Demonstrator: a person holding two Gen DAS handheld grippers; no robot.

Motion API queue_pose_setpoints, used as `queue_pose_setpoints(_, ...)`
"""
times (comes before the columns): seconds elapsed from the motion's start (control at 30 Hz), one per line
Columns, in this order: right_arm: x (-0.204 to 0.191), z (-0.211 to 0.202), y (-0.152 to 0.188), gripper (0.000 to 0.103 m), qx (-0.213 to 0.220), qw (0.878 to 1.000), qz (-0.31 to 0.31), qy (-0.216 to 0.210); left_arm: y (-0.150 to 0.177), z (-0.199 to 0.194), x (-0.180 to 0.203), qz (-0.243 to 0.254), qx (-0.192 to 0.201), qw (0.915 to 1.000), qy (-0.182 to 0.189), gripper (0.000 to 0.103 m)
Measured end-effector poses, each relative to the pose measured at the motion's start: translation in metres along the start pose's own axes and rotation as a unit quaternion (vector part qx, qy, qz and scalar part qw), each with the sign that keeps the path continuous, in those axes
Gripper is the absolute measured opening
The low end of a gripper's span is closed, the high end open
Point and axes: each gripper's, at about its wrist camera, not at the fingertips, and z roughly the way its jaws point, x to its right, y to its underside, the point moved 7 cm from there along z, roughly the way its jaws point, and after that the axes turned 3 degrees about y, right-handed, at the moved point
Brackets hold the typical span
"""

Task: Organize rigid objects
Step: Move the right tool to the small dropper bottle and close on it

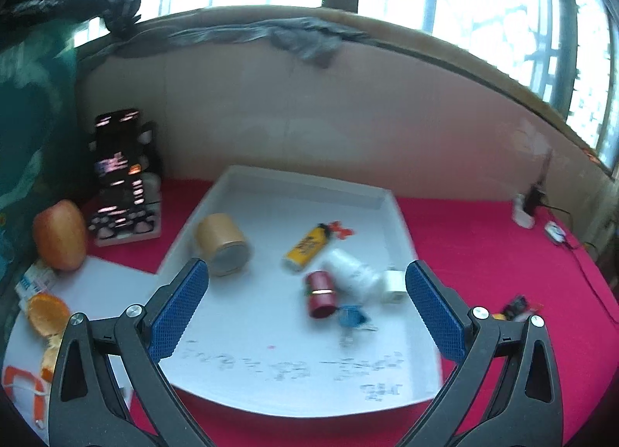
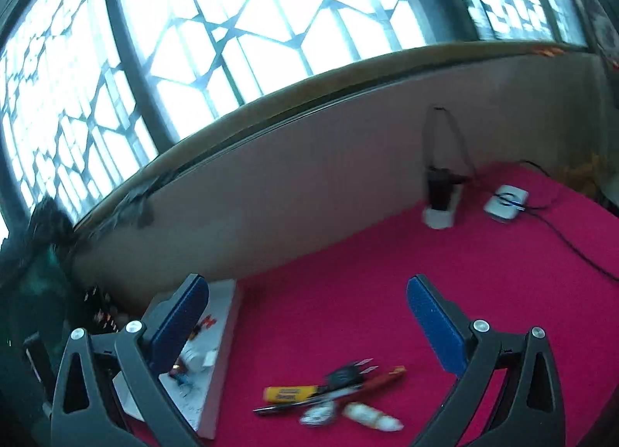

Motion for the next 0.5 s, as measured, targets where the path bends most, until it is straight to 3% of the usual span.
queue_pose_setpoints(0.13,0.030,-0.007,0.004,0.103,-0.002,1.000,-0.011,0.024,0.005,0.002,0.037,0.030,-0.011,0.9976,0.062,0.103)
queue_pose_setpoints(0.23,0.046,-0.003,0.019,0.103,-0.030,0.998,-0.040,0.038,0.017,0.010,0.075,0.064,-0.043,0.9892,0.125,0.103)
queue_pose_setpoints(0.37,0.045,0.019,0.062,0.102,-0.114,0.988,-0.106,-0.006,0.049,0.020,0.132,0.156,-0.098,0.9665,0.179,0.103)
queue_pose_setpoints(0.47,0.032,0.035,0.106,0.102,-0.166,0.967,-0.188,-0.041,0.075,0.030,0.164,0.212,-0.135,0.9478,0.197,0.103)
queue_pose_setpoints(0.5,0.026,0.040,0.118,0.096,-0.179,0.958,-0.218,-0.045,0.079,0.032,0.169,0.220,-0.138,0.9451,0.198,0.103)
